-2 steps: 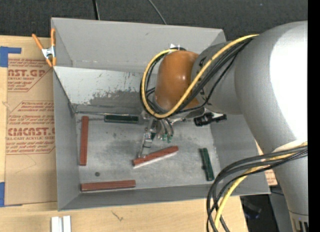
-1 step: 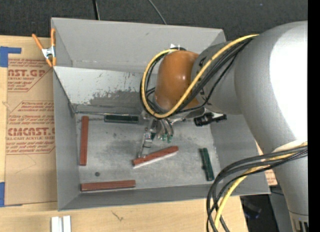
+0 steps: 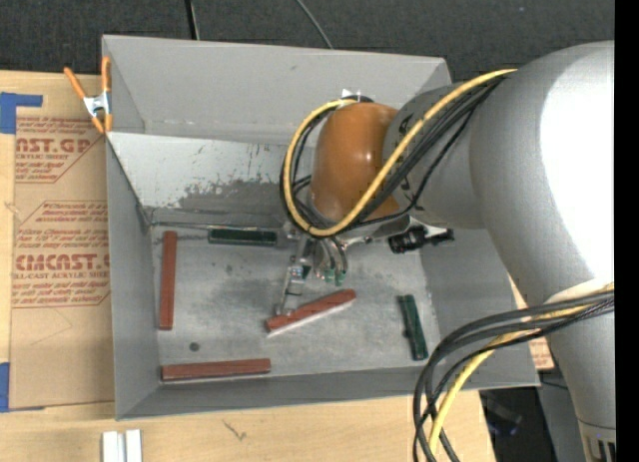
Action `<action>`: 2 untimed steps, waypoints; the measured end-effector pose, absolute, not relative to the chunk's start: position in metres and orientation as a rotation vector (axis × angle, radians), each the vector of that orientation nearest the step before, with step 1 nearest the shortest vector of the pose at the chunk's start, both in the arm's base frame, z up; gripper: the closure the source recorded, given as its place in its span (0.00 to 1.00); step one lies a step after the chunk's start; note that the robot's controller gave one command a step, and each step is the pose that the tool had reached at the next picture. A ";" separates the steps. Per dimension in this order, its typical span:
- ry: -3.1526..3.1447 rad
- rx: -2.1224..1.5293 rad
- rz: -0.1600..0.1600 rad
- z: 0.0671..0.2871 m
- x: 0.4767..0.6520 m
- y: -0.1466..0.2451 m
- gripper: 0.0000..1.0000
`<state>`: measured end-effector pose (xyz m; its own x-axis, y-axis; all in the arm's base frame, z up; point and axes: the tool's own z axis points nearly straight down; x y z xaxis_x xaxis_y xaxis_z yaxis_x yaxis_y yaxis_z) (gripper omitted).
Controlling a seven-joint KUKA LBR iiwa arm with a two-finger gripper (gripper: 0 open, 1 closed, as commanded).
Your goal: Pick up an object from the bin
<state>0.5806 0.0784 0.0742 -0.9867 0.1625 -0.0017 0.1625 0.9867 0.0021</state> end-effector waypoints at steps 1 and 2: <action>3.140 0.160 -0.002 0.079 0.573 0.093 0.00; 3.138 0.014 0.007 0.078 0.557 0.067 0.00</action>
Offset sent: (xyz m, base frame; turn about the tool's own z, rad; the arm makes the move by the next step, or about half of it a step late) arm -0.0628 -0.0909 -0.0021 0.0547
